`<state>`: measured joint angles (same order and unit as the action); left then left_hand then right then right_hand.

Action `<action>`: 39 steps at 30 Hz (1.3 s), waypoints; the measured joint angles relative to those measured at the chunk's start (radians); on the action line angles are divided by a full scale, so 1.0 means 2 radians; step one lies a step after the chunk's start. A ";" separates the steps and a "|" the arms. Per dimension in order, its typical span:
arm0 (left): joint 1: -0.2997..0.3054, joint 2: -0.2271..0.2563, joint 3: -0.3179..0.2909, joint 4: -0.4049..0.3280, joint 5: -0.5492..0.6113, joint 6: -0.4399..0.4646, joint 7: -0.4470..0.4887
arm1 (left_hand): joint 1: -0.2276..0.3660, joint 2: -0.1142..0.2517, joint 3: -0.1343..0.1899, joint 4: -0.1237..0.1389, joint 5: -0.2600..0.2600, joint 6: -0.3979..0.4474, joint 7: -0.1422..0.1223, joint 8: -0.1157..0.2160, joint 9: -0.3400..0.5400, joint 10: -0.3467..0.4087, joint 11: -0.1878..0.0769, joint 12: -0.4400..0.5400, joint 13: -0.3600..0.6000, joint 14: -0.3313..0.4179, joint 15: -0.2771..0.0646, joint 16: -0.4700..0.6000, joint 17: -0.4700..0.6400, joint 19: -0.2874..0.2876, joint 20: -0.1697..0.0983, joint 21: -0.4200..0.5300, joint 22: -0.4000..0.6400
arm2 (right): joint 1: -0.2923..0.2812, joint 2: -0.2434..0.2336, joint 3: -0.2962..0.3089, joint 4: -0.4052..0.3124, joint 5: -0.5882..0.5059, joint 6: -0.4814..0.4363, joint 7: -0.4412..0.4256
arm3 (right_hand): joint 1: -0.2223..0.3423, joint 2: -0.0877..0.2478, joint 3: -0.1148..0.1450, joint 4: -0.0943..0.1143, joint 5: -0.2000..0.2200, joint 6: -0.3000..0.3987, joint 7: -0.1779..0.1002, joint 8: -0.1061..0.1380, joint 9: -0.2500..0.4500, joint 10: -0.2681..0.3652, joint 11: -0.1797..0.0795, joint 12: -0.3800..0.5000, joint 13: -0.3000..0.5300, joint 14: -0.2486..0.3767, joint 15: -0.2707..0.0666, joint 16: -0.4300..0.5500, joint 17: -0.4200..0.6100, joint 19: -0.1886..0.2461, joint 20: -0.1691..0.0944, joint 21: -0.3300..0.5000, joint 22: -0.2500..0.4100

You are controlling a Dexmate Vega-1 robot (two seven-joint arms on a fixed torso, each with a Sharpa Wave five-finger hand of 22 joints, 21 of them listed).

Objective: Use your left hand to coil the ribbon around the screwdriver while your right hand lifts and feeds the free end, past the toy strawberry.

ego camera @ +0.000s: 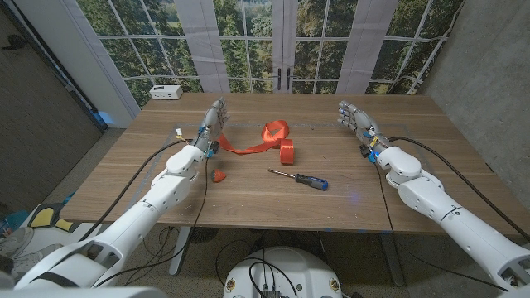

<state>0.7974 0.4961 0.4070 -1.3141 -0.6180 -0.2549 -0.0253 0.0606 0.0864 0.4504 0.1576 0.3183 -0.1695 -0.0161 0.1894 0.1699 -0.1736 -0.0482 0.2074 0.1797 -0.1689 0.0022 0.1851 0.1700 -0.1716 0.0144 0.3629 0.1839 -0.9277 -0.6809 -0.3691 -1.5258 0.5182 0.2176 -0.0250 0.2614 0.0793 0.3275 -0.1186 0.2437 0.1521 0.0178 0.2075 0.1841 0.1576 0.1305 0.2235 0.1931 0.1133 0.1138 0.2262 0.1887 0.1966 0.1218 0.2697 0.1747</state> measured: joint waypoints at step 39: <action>-0.025 -0.014 0.028 -0.011 0.023 0.020 -0.002 | 0.005 0.005 -0.002 -0.010 0.000 0.000 -0.011 0.000 0.000 0.001 0.008 0.000 0.000 -0.002 0.011 0.000 0.000 0.000 0.013 0.000 -0.001 | -0.090 -0.140 0.029 -0.205 -0.108 -0.132 -0.060 | 0.023 0.005 0.009 -0.012 -0.009 0.012 -0.006 0.000 0.000 0.020 -0.003 0.003 0.002 0.014 -0.005 0.000 0.000 0.003 0.003 -0.002 0.002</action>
<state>0.7483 0.4686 0.4631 -1.3364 -0.5721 -0.2140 -0.0301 0.0705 0.0963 0.4472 0.1381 0.3182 -0.1692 -0.0378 0.1894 0.1697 -0.1715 -0.0318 0.2071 0.1793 -0.1725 0.0236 0.1851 0.1698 -0.1715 0.0396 0.3629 0.1826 -1.1077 -0.9619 -0.3102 -1.9349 0.3025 -0.0461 -0.1454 0.3071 0.0885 0.3446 -0.1427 0.2252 0.1753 0.0052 0.2075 0.1839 0.1985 0.1250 0.2295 0.1978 0.1414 0.1037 0.2262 0.1884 0.2023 0.1269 0.2659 0.1793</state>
